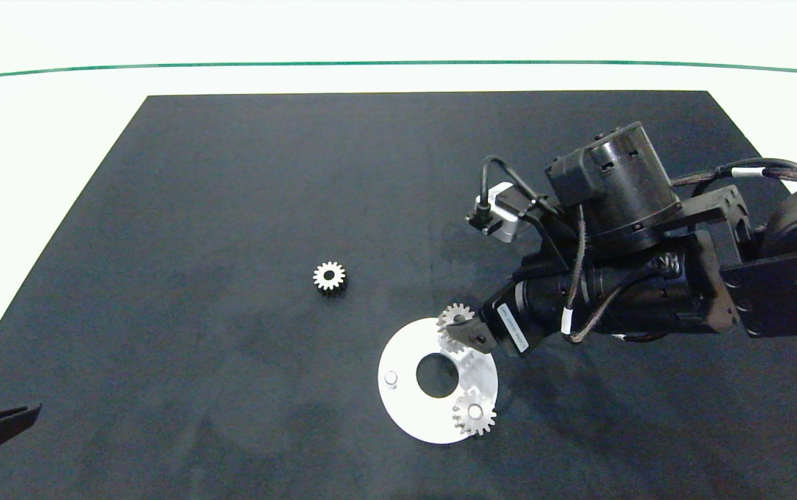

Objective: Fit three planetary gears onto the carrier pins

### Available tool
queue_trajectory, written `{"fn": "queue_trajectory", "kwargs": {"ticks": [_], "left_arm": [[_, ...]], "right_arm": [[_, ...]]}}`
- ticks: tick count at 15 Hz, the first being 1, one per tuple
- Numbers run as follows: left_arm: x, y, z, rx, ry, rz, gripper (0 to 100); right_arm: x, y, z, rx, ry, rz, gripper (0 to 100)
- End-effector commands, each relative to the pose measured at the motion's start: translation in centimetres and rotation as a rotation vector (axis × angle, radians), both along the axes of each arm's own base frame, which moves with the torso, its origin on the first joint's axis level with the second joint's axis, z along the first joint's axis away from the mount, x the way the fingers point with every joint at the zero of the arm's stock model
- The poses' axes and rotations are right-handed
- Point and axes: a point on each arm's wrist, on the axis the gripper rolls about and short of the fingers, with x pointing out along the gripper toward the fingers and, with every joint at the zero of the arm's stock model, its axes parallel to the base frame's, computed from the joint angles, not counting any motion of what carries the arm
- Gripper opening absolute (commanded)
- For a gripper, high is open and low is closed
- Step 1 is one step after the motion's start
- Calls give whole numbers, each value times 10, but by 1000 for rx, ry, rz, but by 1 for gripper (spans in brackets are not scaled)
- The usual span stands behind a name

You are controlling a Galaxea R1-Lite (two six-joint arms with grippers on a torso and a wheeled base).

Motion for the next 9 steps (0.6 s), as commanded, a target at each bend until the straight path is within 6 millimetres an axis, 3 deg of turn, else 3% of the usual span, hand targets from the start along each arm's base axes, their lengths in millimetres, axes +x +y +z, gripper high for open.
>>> {"fn": "queue_trajectory", "kwargs": {"ticks": [1,9], "left_arm": [[0,0,0,3,6,0,100],[1,0,-1,3,7,0,100]], "right_arm": [[8,-8,3,14,-16,-36,100],[22,-2,-9,21,-20,-49,100]]}}
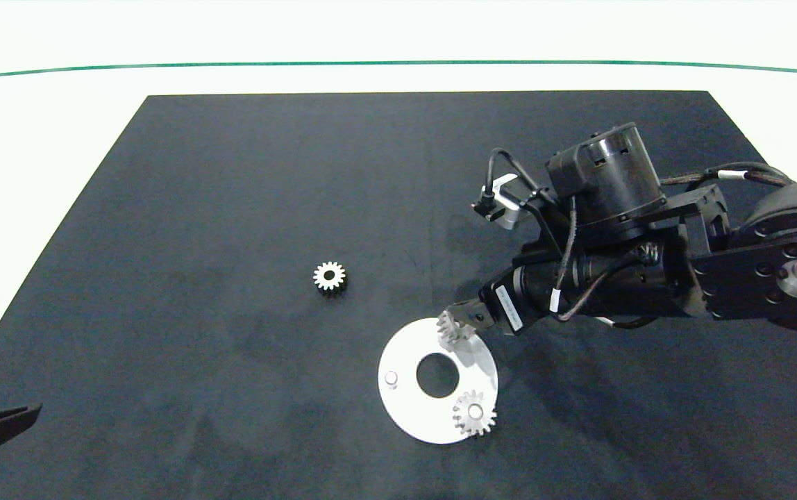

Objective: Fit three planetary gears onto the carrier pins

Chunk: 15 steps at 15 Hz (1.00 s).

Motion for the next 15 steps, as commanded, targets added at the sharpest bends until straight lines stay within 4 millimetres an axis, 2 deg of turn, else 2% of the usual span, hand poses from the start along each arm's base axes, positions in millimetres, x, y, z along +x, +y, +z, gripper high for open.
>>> {"fn": "queue_trajectory", "kwargs": {"ticks": [1,6,9,10,11,12,15], "left_arm": [[0,0,-1,4,7,1,100],[0,0,-1,3,5,1,100],[0,0,0,3,5,1,100],[0,0,0,3,5,1,100],[1,0,0,4,7,1,100],[1,0,-1,3,10,1,100],[10,-3,-4,-18,46,15,100]], "right_arm": [[2,2,-4,-9,10,2,100],[0,3,-5,-12,14,5,100],[-2,1,1,-2,-2,5,100],[-12,-11,16,22,-34,-5,100],[-18,-23,23,35,-48,-23,100],[-25,-38,25,37,-52,-49,100],[-62,-89,22,39,-55,-132,100]]}}
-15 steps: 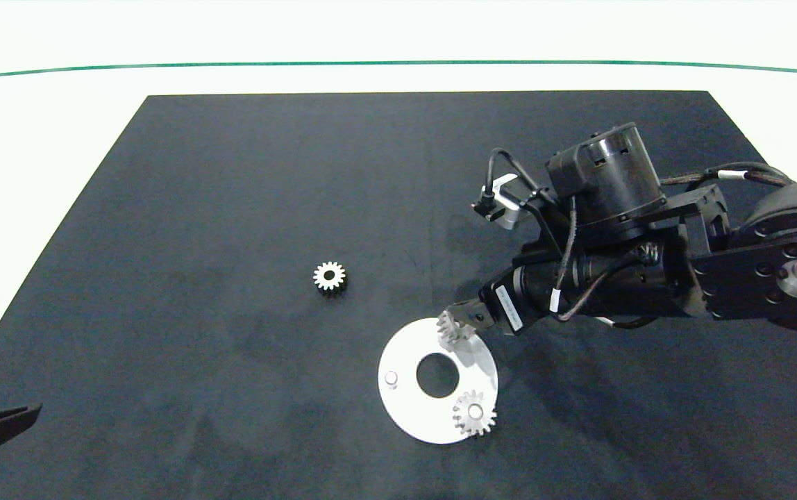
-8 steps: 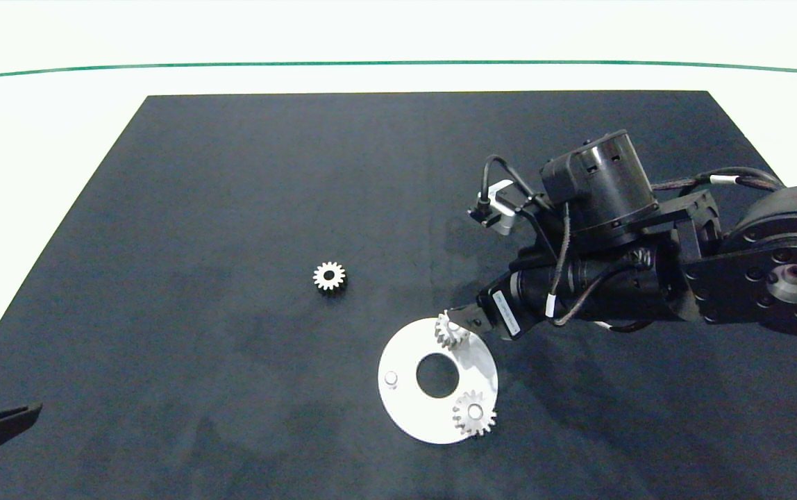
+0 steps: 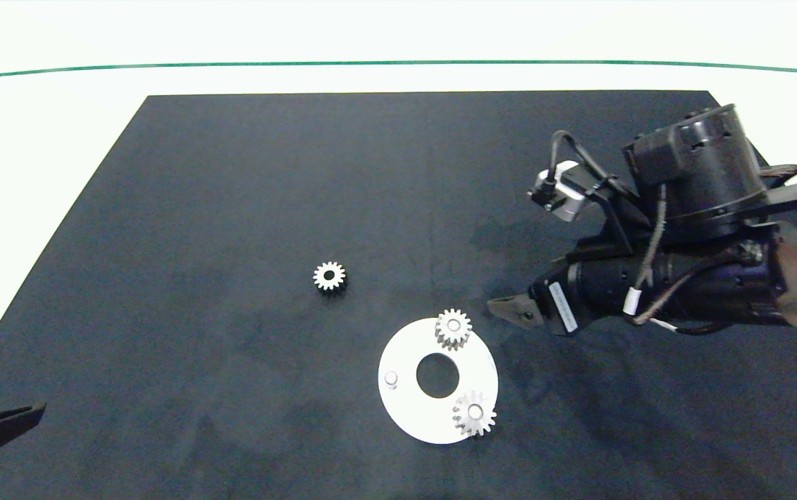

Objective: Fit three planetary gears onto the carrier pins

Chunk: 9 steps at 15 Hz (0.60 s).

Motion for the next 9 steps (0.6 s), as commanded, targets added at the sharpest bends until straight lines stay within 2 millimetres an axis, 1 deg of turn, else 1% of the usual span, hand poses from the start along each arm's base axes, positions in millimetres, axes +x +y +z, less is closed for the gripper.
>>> {"fn": "queue_trajectory", "kwargs": {"ticks": [1,2,3,4,5,6,7,8,9], "left_arm": [[10,-3,0,-54,29,38,100],[19,-6,3,-96,22,54,100],[32,-13,8,-107,-10,21,100],[45,-23,11,-112,-36,-31,100],[58,-32,14,-116,-42,-54,100],[70,-39,15,-109,-22,-70,100],[78,-49,12,-100,1,-107,100],[89,-64,10,-95,12,-160,100],[105,-75,3,-79,26,-182,100]], "right_arm": [[-55,-70,11,40,-54,-116,100],[-67,-83,16,62,-79,-138,100],[-77,-89,18,94,-89,-138,100],[-83,-91,20,125,-91,-125,100],[-85,-91,26,137,-113,-110,100],[-93,-90,36,164,-146,-80,100],[-101,-88,40,180,-164,-51,100],[-110,-90,44,194,-184,-33,100],[-115,-94,48,204,-203,-38,100]]}}
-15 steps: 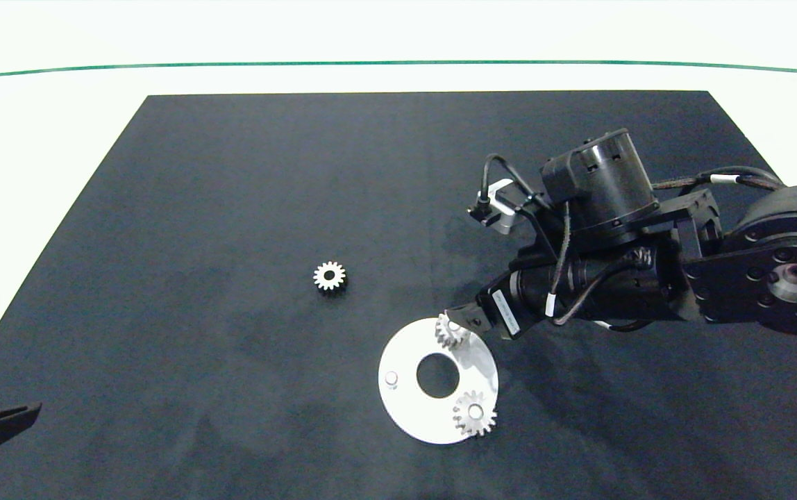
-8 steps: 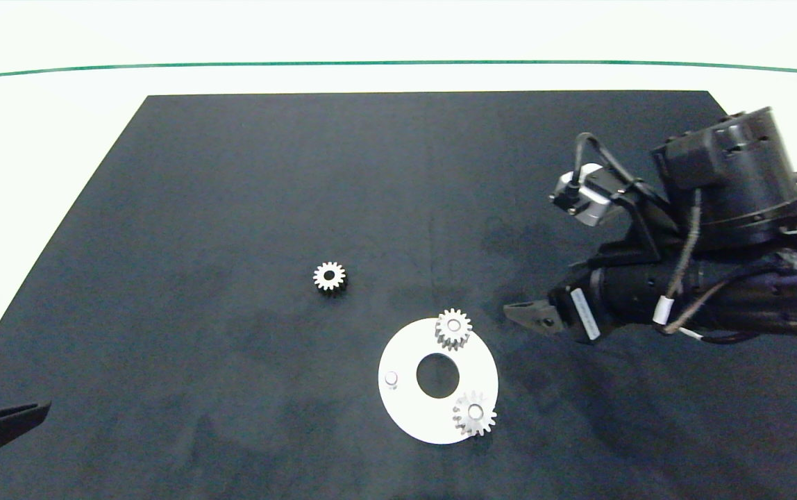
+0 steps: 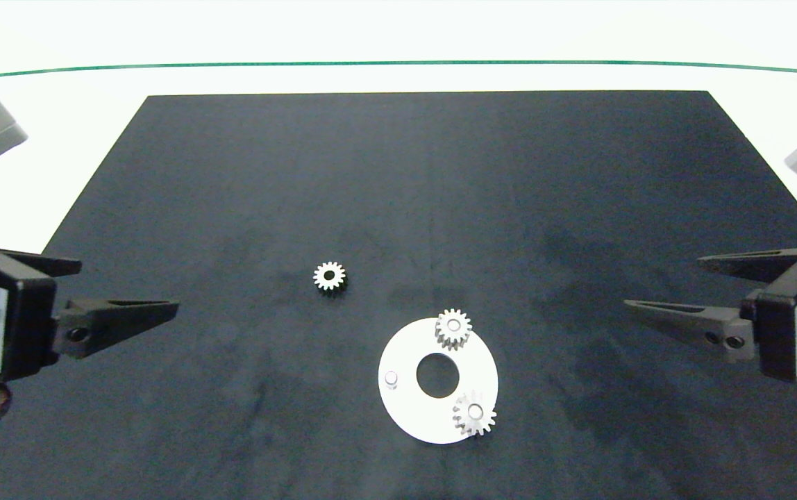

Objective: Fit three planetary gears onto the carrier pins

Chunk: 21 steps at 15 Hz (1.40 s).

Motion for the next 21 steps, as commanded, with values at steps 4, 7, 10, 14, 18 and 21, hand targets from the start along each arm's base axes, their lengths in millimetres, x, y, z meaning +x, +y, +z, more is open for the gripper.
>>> {"fn": "queue_trajectory", "kwargs": {"ticks": [4,7,10,14,18,21], "left_arm": [[92,-68,-39,178,85,-173,100],[100,-89,-37,191,70,-235,100],[118,-102,-41,232,69,-262,100],[146,-117,-37,216,50,-247,100],[164,-113,-48,229,81,-213,100],[167,-108,-57,227,117,-189,100]], "right_arm": [[-45,-24,25,47,-160,30,100],[-52,-28,25,15,-180,27,100],[-50,-28,23,1,-175,23,100],[-51,-28,23,-1,-178,26,100],[-51,-28,22,-2,-177,24,100],[-50,-28,22,-4,-176,23,100]]}}
